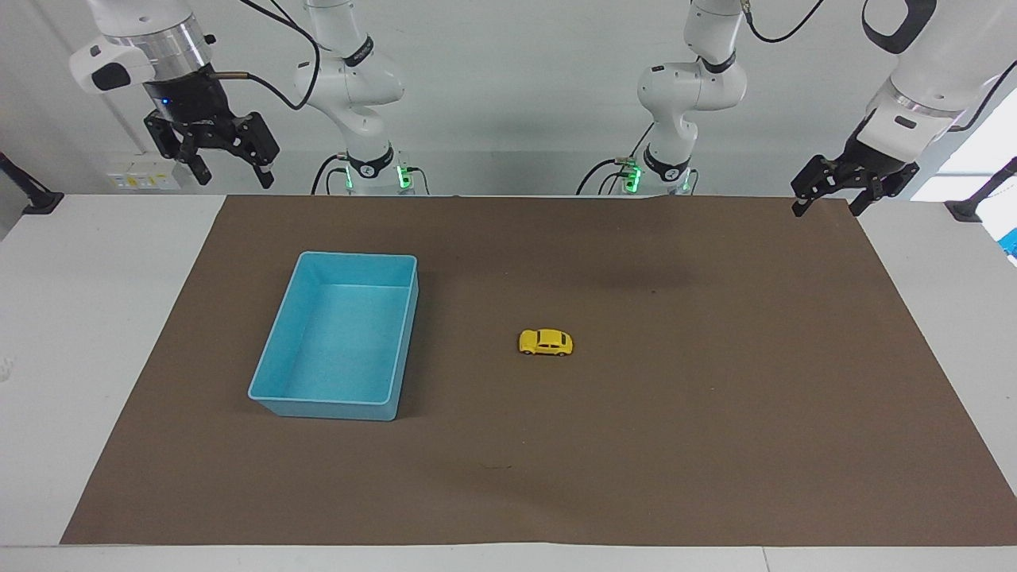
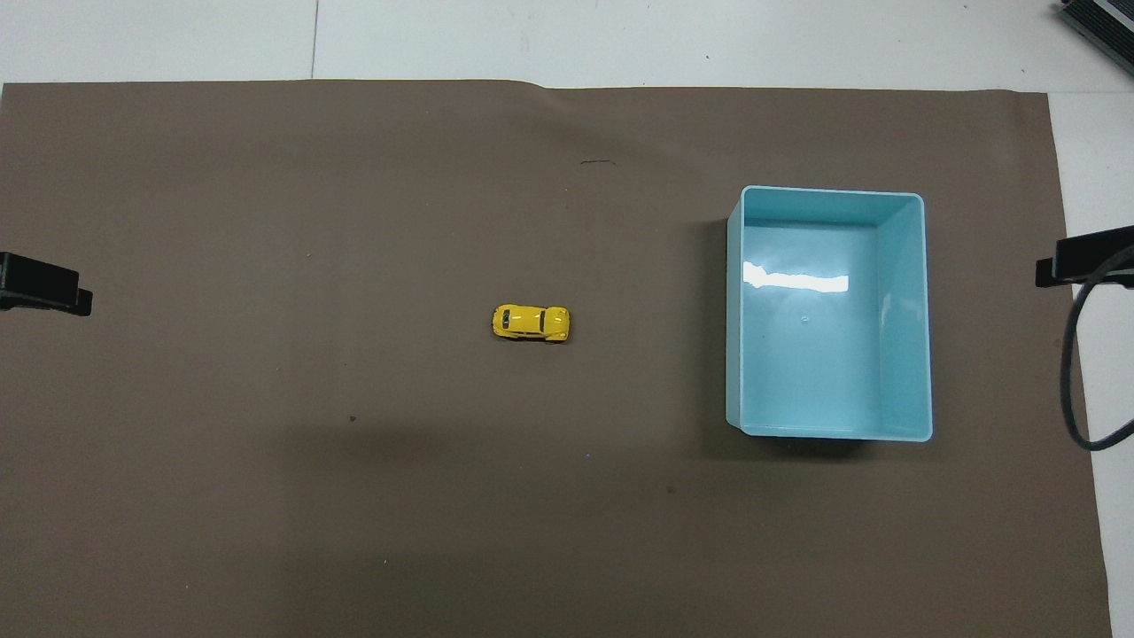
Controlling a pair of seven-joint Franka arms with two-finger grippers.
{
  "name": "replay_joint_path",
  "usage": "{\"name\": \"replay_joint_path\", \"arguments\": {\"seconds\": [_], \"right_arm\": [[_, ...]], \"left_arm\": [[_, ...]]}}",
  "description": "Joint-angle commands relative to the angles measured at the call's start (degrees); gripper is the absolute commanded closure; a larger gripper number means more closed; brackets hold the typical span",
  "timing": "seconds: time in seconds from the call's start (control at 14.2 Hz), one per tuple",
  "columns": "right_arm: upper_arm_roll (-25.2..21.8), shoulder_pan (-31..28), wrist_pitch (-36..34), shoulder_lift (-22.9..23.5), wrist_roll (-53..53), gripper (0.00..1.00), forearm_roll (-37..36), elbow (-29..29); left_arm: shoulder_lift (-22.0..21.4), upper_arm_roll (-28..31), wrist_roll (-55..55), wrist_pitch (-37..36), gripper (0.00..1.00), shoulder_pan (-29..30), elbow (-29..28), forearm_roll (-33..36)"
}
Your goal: Wind up and store yellow beetle car
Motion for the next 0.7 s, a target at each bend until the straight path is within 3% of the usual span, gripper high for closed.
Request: {"name": "replay_joint_path", "arguments": {"seconds": [0.0,0.63], "right_arm": [[0.1,-0.5,0.9,-0.5,1.1,0.0,0.6,-0.8],[0.2,-0.4,1.9,-1.6,0.8,0.0,0.1,-2.3]], "left_arm": [[-0.5,-0.1,0.6,0.9,0.0,0.8,-0.1,-0.5],[-0.5,-0.1,0.2,0.9,0.0,0.3,-0.1,-0.6]]}}
